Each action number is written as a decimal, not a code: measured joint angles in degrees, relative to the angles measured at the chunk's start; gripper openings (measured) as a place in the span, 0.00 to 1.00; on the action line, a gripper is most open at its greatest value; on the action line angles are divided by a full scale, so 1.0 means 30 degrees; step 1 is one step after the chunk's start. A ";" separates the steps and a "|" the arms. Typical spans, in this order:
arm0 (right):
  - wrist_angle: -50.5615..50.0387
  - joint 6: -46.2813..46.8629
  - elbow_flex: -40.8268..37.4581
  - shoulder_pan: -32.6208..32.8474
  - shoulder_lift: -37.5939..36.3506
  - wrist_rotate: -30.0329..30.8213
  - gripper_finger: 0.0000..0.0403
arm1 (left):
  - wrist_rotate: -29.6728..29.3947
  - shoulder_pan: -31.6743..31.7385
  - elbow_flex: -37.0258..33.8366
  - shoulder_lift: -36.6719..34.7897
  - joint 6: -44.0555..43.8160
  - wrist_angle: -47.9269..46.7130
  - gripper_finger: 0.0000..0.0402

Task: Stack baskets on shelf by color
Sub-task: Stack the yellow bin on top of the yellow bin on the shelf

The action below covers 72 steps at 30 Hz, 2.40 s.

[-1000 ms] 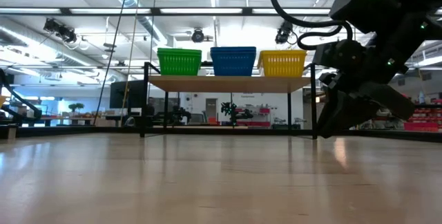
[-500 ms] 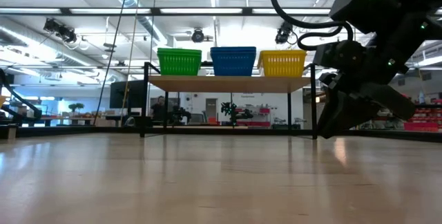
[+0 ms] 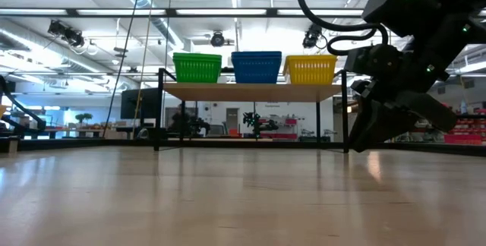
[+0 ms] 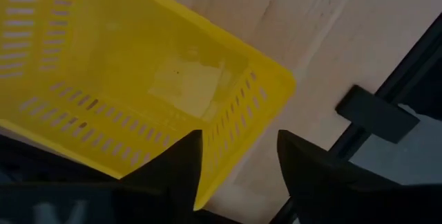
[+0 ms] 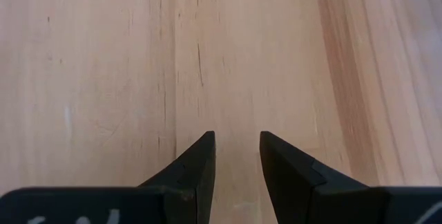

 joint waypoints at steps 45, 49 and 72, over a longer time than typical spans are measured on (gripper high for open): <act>0.0007 0.0189 0.0000 0.0005 0.0000 -0.0306 0.30 | -0.1661 -0.1881 -0.5392 0.0000 0.3038 0.5237 0.30; 0.0007 0.0193 0.0000 0.0002 0.0000 -0.0310 0.30 | -0.2966 -0.0830 -0.5391 0.0000 0.5773 0.5221 0.15; -0.0212 0.1171 0.0008 0.0005 0.0000 -0.0887 0.30 | -0.4018 0.9655 -0.5384 0.0000 3.1349 1.1268 0.04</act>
